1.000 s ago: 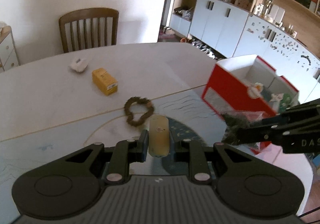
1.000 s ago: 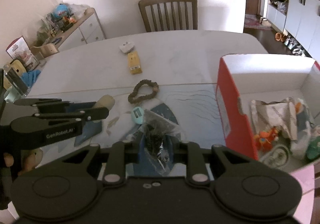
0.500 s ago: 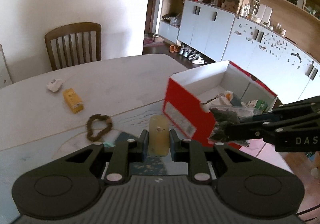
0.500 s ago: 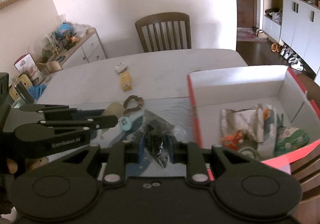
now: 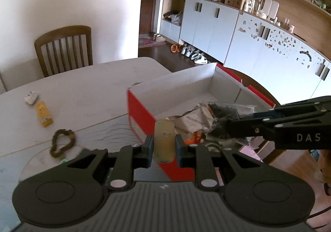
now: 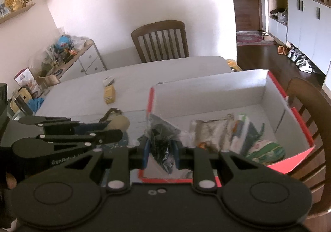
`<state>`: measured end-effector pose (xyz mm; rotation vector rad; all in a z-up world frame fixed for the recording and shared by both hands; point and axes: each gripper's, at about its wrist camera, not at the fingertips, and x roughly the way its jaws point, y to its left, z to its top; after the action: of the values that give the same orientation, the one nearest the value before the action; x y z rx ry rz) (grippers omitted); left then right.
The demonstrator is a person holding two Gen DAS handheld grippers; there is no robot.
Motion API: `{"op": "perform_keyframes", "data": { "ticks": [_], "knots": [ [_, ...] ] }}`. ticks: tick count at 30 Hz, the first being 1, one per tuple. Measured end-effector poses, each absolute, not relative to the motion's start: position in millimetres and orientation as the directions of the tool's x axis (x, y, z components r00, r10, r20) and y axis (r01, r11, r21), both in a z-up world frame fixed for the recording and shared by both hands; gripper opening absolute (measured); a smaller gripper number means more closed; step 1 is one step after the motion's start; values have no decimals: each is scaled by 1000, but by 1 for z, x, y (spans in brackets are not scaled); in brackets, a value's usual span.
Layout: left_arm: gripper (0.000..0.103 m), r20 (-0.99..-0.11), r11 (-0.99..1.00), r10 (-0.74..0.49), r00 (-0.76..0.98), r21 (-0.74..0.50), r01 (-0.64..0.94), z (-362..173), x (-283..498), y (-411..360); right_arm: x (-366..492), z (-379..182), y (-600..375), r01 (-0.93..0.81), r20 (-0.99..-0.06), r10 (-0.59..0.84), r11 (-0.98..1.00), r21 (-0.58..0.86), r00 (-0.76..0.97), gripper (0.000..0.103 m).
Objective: Organize objects
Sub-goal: 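Carry cylinder and black bag over the shoebox with both tools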
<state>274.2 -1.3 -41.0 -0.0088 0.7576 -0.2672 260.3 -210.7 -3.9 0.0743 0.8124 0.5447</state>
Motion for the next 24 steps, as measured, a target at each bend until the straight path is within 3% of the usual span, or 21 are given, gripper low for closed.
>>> {"op": "perform_keyframes", "data": {
  "ticks": [16, 24],
  "knots": [
    [21, -746, 968, -185, 640, -28, 248, -56, 348, -65, 292, -29, -248, -427, -702, 480, 863, 270, 527, 22],
    [21, -795, 974, -172, 582, -49, 221, -72, 387, -74, 301, -42, -242, -469, -732, 482, 847, 249, 482, 22]
  ]
}}
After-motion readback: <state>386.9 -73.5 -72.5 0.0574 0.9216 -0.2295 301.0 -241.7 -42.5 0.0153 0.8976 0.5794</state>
